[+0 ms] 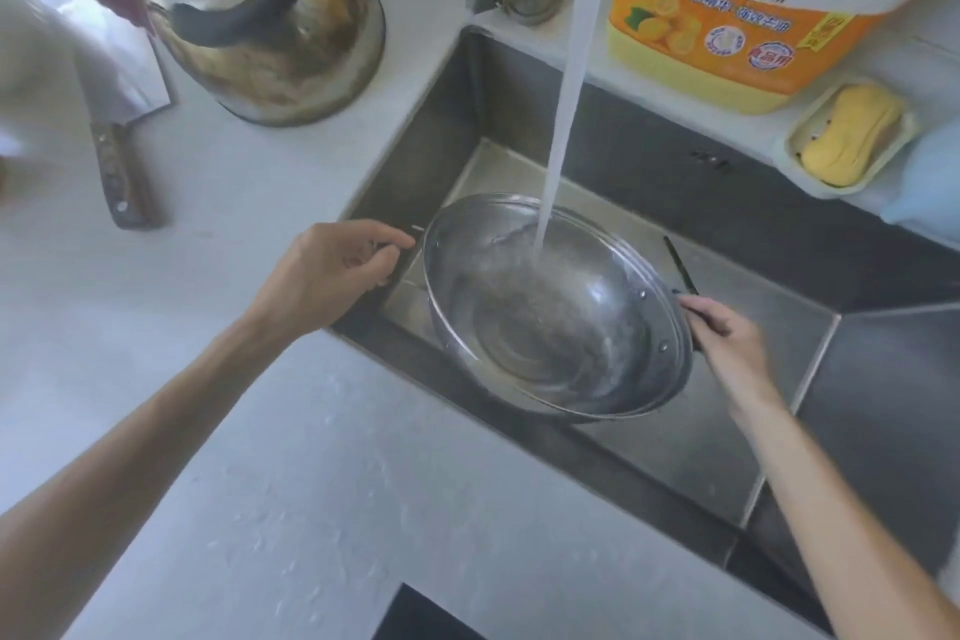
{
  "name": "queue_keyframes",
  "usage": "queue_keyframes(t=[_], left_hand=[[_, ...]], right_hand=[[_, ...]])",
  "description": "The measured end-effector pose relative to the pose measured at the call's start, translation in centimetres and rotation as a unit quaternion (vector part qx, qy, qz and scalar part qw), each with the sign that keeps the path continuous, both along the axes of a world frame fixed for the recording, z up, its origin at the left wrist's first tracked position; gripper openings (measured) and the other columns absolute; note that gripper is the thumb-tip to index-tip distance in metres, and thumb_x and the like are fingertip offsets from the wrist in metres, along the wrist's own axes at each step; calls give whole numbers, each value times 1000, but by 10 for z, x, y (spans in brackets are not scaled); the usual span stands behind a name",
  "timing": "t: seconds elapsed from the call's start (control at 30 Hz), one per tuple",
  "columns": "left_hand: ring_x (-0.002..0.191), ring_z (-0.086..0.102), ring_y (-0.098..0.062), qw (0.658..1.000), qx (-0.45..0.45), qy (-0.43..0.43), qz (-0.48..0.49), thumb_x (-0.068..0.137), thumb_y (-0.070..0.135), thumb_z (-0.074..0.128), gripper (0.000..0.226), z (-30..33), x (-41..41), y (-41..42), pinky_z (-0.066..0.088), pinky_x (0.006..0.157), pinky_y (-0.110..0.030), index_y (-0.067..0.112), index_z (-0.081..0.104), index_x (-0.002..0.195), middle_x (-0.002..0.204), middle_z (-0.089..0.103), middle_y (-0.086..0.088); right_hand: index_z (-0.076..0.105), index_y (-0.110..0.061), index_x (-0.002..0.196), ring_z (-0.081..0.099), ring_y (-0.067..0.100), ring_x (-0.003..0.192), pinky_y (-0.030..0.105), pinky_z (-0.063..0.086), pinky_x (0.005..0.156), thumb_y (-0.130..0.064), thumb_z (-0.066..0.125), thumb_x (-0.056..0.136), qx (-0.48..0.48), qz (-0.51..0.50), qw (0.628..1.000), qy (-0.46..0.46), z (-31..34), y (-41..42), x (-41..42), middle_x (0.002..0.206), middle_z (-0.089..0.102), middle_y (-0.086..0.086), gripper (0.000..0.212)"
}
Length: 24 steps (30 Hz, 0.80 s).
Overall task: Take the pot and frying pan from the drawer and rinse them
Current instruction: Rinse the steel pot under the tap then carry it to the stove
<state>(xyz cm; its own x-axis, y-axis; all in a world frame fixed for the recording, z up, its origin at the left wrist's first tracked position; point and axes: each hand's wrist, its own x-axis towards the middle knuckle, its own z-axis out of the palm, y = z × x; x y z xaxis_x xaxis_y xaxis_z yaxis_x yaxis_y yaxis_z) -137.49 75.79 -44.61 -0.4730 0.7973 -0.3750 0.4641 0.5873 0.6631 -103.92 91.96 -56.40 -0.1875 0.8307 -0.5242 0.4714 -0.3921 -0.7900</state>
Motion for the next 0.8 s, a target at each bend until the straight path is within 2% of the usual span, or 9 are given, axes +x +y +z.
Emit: queue_keyframes(t=[0.07, 0.2, 0.33, 0.43, 0.5, 0.57, 0.63, 0.73, 0.8], left_hand=[[62, 62, -2, 999, -48, -17, -15, 88, 25, 59, 23, -16, 2, -7, 53, 80, -38, 47, 63, 83, 64, 68, 21], [70, 66, -14, 988, -135, -55, -48, 89, 23, 55, 22, -39, 2, -12, 53, 80, -42, 43, 62, 83, 66, 69, 17], [72, 63, -26, 983, -157, -47, -82, 91, 27, 56, 12, -56, 9, -9, 51, 77, -40, 35, 49, 95, 74, 71, 0], [66, 56, -19, 992, -116, -43, -9, 90, 25, 58, 33, -62, 18, -1, 43, 62, -27, 17, 30, 106, 68, 64, 7], [74, 57, -21, 994, -94, -39, 31, 89, 24, 60, 48, -63, 16, 5, 41, 65, -27, 13, 28, 123, 67, 63, 10], [86, 59, -22, 995, -94, -26, 29, 88, 26, 61, 68, -64, 8, 10, 41, 76, -31, 13, 21, 141, 74, 66, 9], [92, 62, -24, 995, -99, -4, 10, 88, 30, 60, 65, -67, -1, 13, 45, 82, -35, 15, 27, 143, 82, 70, 3], [94, 66, -25, 996, -89, 18, 9, 84, 39, 60, 41, -69, -10, 12, 50, 89, -43, 20, 54, 119, 92, 73, -3], [93, 66, -24, 997, -65, 40, 10, 84, 36, 62, 30, -67, -12, 13, 51, 84, -41, 22, 60, 110, 95, 72, -1]], right_hand=[[68, -24, 103, 63, -10, 71, 5, 47, 65, -10, 57, 90, 42, 58, 997, -29, 20, 21, 2, 105, 70, 3, 23], [70, -34, 103, 61, -6, 98, 19, 44, 94, -20, 59, 88, 145, 188, 967, -92, 74, 56, -6, 105, 69, -15, 23], [58, -48, 110, 53, -17, 99, 0, 33, 87, -24, 59, 89, 242, 219, 941, -88, 120, 68, -21, 114, 63, -19, 32], [41, -58, 120, 58, -6, 91, 5, 40, 83, -27, 62, 88, 274, 180, 943, -51, 136, 65, -23, 102, 64, -22, 50], [32, -61, 126, 59, -6, 82, 5, 42, 80, -28, 64, 86, 285, 164, 944, -34, 139, 63, -19, 91, 64, -25, 61], [29, -60, 130, 59, -6, 86, 7, 43, 84, -26, 66, 85, 281, 164, 945, -29, 136, 60, -14, 98, 64, -20, 67], [33, -55, 130, 59, -10, 92, 5, 41, 87, -22, 68, 83, 280, 170, 944, -30, 129, 57, -9, 100, 63, -24, 67], [51, -48, 119, 60, -5, 98, 10, 41, 92, -16, 72, 79, 282, 167, 944, -34, 115, 49, -2, 93, 63, -37, 56], [57, -43, 107, 60, -3, 92, 13, 44, 91, -12, 73, 78, 286, 153, 946, -26, 105, 43, 2, 89, 64, -37, 45]])
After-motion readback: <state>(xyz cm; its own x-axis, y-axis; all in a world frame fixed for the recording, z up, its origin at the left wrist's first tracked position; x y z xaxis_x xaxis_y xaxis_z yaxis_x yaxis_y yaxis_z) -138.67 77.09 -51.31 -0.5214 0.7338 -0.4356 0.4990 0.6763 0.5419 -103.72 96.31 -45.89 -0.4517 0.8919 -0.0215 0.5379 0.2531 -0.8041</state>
